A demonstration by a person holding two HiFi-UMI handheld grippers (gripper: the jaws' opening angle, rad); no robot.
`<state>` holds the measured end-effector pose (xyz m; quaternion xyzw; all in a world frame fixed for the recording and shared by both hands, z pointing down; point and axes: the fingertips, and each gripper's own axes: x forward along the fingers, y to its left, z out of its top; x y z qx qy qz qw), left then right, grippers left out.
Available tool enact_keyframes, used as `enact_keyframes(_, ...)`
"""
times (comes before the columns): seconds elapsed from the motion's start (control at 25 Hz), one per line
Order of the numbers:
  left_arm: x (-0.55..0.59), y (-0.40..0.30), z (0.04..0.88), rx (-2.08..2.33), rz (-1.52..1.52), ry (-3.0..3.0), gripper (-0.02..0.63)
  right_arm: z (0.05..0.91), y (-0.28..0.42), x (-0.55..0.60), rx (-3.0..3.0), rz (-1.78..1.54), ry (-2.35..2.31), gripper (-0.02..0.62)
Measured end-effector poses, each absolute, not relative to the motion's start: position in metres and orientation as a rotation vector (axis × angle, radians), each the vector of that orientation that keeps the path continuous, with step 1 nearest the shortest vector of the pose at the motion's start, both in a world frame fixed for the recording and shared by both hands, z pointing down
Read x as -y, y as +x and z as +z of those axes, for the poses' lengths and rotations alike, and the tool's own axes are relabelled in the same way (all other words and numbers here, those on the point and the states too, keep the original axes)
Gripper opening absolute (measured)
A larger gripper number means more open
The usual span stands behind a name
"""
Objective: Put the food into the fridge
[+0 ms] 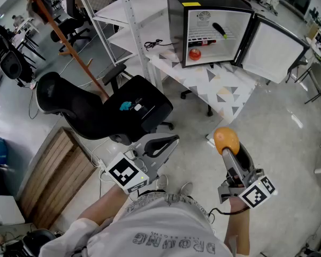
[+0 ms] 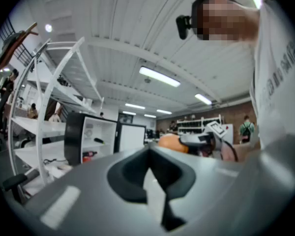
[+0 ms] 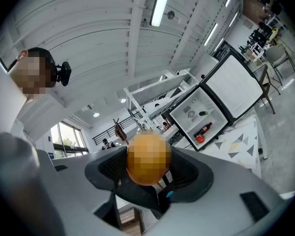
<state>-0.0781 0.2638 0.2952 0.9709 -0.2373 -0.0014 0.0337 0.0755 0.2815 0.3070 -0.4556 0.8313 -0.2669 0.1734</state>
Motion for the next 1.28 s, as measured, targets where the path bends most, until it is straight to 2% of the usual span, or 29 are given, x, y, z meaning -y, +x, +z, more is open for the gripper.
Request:
enact_keyframes(0.64,-0.277,-0.061,0.296,0.762,0.011,2.982,0.006,0.307,0.094,-0.291,-2.345,-0.765,-1.271,0.272)
enact_keyframes(1.28,-0.298,-0.002,0.303,0.829,0.032,2.975,0.006,0.315,0.149,-0.303,-2.389,-0.765,-1.201,0.272)
